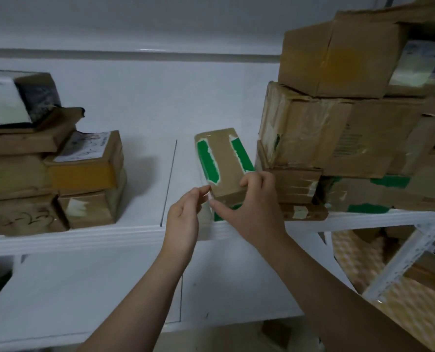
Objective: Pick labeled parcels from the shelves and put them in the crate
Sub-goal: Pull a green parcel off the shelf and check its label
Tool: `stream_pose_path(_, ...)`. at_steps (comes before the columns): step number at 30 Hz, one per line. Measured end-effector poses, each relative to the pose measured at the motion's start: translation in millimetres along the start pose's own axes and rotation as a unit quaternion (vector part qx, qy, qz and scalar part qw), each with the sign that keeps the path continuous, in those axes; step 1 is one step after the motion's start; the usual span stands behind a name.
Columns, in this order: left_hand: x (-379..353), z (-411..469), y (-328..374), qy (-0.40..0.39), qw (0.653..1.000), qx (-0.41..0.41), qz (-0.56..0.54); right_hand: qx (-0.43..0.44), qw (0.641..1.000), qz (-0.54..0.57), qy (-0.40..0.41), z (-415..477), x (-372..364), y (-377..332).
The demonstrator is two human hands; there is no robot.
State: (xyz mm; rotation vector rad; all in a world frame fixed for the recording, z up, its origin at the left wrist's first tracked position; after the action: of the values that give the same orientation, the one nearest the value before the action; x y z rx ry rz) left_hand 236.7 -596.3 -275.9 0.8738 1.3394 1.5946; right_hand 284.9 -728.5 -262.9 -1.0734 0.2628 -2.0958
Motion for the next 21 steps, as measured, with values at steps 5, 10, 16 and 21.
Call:
stream_pose_path(5,11.3,-7.4,-3.6,-0.046,0.995,-0.013,0.089,-0.031,0.999,0.017,0.032,-0.9,-12.6,-3.3)
stream_pose_path(10,34.0,-8.4,-15.9,-0.004,0.999,0.006,0.048,-0.066,0.943,0.326,0.000,-11.1,-21.7,-11.3)
stream_pose_path(16,60.3,-7.3,-5.5,0.010,0.998,-0.049,-0.042,-0.143,0.824,0.535,-0.124,-11.5,-33.1,-24.7)
stream_pose_path(21,70.4,-10.0,6.1,0.026,0.996,-0.076,-0.031,-0.178,0.797,0.556,-0.155,-9.9,-45.4,-27.9)
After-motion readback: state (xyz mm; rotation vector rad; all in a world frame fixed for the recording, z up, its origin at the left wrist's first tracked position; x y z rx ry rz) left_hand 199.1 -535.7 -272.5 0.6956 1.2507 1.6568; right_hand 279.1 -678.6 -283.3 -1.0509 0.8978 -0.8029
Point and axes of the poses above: each hand's wrist, its own z-axis towards the middle knuckle, its own x-axis out of the back of the hand, y = z × x, the point moved 3 cm from there along z, towards the middle knuckle, and after that the axes turned 2 degrees about -y, right-handed, at the moved point
